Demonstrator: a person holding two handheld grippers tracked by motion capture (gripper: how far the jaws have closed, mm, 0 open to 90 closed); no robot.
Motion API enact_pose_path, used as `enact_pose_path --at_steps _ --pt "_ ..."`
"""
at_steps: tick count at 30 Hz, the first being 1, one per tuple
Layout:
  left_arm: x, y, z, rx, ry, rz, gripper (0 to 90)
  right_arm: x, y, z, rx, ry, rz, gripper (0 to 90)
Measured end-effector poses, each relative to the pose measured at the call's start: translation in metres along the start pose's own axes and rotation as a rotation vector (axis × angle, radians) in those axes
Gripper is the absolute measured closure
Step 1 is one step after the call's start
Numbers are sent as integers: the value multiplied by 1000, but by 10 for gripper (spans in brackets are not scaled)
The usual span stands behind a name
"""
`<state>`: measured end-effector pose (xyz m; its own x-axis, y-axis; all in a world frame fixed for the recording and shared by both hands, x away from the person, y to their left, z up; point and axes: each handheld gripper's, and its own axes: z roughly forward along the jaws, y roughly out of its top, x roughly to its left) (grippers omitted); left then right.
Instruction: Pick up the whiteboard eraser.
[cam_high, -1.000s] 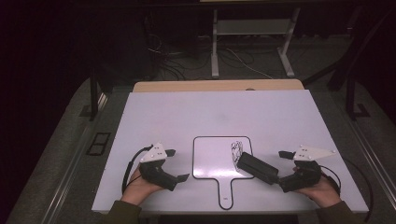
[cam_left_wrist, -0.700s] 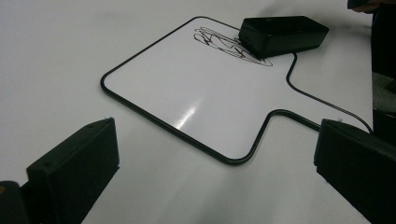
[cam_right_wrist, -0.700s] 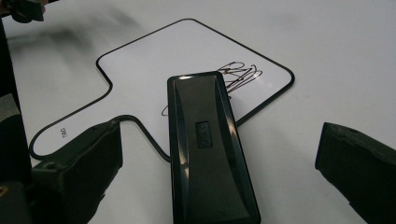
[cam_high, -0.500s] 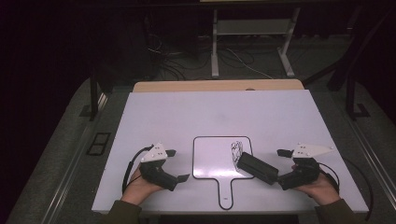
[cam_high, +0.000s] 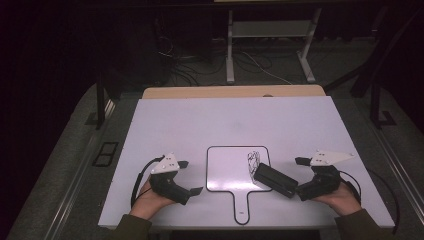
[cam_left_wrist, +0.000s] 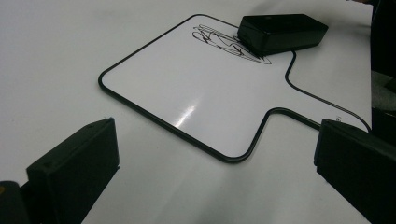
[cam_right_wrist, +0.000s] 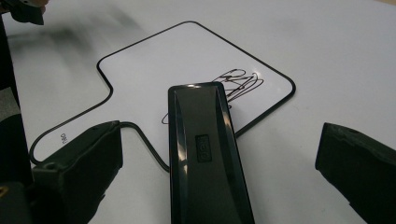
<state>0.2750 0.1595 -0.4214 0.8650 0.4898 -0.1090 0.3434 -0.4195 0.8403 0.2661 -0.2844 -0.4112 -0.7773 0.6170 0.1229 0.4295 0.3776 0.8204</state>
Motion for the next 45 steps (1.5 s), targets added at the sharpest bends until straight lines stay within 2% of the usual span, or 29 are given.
enact_pose_path --at_steps 21,32,45 --pt "-2 0 1 3 -7 -4 0 0 16 14 8 27 -4 0" --pt "-2 0 2 1 -10 -2 0 -2 23 29 10 37 -35 0" --pt "-2 0 1 5 -11 0 0 3 21 37 72 49 -65 0"
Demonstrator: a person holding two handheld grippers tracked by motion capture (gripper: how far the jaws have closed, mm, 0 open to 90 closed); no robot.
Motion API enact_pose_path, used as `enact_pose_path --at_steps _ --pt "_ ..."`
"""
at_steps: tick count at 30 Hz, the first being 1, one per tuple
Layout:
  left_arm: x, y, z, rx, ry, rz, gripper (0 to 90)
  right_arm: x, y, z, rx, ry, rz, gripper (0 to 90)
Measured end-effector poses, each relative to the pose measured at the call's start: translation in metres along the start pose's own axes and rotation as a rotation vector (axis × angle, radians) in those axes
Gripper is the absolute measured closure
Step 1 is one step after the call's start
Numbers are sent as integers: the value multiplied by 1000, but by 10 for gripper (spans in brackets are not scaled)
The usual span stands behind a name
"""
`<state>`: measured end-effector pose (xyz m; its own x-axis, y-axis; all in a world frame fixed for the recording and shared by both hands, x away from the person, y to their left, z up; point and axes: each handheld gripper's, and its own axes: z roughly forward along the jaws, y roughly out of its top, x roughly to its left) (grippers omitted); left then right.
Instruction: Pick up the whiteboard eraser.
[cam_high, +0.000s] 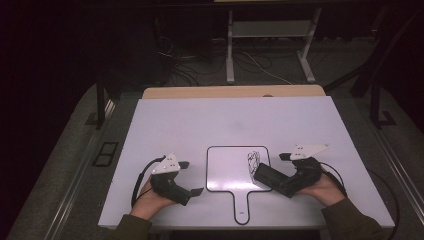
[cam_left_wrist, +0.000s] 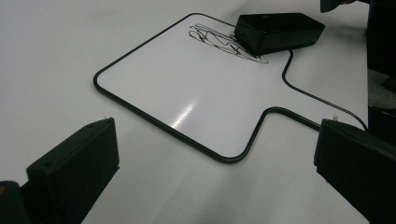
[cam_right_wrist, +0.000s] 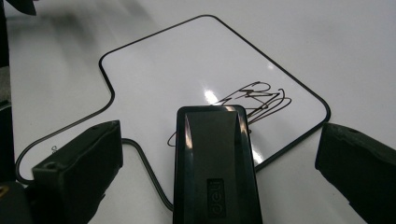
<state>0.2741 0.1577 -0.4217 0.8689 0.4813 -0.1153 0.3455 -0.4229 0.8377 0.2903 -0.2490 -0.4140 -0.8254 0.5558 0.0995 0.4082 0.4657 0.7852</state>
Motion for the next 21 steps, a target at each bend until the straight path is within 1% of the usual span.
enact_pose_path --at_steps 4,8,10,11,12,17,19,20,21 --pt "0 0 1 -5 -1 -1 0 0 -2 1 21 3 -10 0" --pt "0 0 1 -5 -1 -3 0 1 -4 3 62 2 -18 0" --pt "0 0 1 -2 -2 -2 0 1 -5 4 67 2 -22 0" --pt "0 0 1 -2 -2 0 0 2 -5 5 80 3 -25 0" --pt "0 0 1 1 -4 0 0 2 -5 5 80 3 -25 0" --pt "0 0 1 2 -5 1 0 4 -7 7 114 -2 -37 0" --pt "0 0 1 2 -5 -1 0 4 -8 8 122 -1 -34 12" --pt "0 0 1 2 -5 -1 0 4 -8 8 131 -10 -44 37" --pt "0 0 1 3 -5 -1 0 4 -9 8 139 -8 -46 37"
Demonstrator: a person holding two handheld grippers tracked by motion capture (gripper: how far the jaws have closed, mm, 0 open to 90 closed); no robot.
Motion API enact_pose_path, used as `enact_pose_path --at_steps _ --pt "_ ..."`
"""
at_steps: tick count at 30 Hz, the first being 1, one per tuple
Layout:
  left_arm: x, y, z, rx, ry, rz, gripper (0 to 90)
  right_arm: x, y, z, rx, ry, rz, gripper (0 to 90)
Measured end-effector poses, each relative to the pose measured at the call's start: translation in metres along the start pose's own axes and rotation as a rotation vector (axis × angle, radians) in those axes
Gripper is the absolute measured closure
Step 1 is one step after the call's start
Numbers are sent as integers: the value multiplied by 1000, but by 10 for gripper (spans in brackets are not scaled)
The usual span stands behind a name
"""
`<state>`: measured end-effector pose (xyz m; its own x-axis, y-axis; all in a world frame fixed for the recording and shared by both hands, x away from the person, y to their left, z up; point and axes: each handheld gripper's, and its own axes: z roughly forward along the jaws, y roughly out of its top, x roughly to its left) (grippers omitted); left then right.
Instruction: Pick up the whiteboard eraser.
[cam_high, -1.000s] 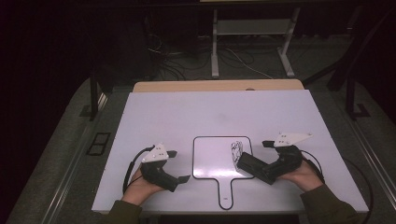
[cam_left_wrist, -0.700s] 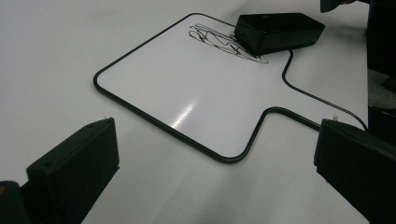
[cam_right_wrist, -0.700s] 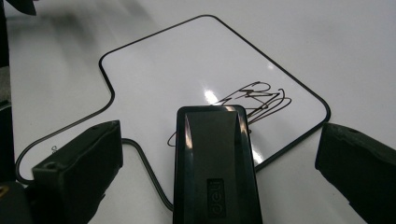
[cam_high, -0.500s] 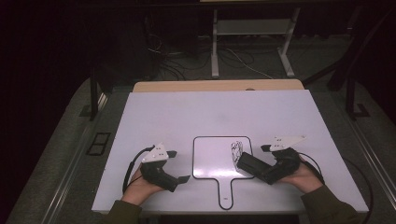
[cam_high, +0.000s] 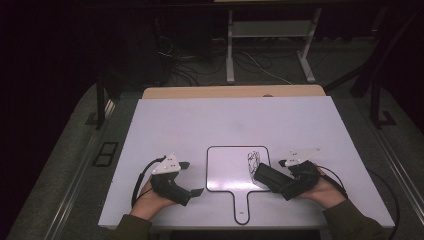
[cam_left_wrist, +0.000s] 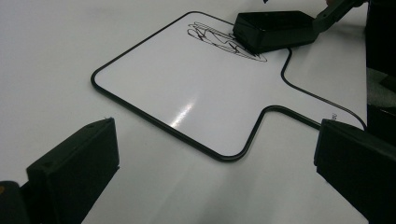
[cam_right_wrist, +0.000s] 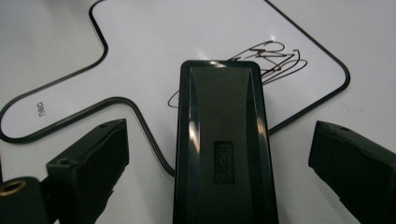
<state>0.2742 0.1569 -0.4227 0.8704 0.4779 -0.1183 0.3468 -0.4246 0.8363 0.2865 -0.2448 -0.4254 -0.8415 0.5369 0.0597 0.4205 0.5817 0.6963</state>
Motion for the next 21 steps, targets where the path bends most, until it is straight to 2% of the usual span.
enact_pose_path --at_steps 10,12,14,20,21 --pt "0 0 0 4 -2 1 0 -1 -3 3 44 -14 -2 52" --pt "0 0 0 6 -3 1 0 -1 -3 4 56 -12 -6 112" --pt "0 0 1 7 -3 2 0 -1 -4 4 60 -14 -10 129" --pt "0 0 1 6 -6 1 0 -1 -4 7 83 -24 1 134" --pt "0 0 1 8 -6 2 0 -2 -4 8 86 -14 2 193"
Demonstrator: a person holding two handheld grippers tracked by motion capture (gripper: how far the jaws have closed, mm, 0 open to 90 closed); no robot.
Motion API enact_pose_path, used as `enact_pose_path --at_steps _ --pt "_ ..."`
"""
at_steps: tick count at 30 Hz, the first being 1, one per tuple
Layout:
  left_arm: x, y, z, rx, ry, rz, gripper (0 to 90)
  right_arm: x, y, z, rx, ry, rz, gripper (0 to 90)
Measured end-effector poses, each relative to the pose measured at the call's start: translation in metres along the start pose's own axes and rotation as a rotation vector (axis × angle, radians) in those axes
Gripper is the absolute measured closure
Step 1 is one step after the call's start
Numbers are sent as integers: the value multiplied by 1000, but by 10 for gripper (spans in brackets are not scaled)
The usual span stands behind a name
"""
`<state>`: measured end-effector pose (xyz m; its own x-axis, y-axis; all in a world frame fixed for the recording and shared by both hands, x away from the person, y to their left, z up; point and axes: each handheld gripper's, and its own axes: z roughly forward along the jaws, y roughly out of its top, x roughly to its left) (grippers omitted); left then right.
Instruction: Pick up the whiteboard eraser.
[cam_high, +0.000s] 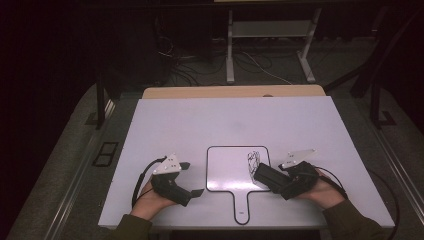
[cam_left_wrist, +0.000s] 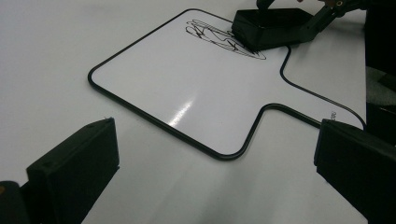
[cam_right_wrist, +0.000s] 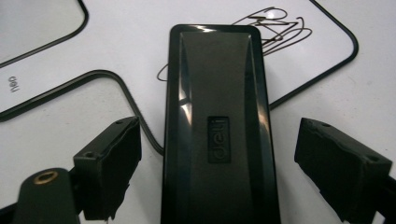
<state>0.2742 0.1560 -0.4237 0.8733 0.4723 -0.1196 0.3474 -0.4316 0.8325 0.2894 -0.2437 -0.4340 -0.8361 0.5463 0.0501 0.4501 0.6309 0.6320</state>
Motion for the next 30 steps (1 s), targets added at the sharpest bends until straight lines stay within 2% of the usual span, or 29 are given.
enact_pose_path --at_steps 11,16,24,30 --pt "0 0 0 3 -1 -3 0 0 0 5 31 20 4 270" --pt "0 0 0 3 -2 -2 0 -1 0 4 27 12 9 298" --pt "0 0 0 1 -1 -1 0 -2 0 3 31 24 4 369" --pt "0 0 0 0 -2 -1 0 -1 0 3 29 22 4 376"
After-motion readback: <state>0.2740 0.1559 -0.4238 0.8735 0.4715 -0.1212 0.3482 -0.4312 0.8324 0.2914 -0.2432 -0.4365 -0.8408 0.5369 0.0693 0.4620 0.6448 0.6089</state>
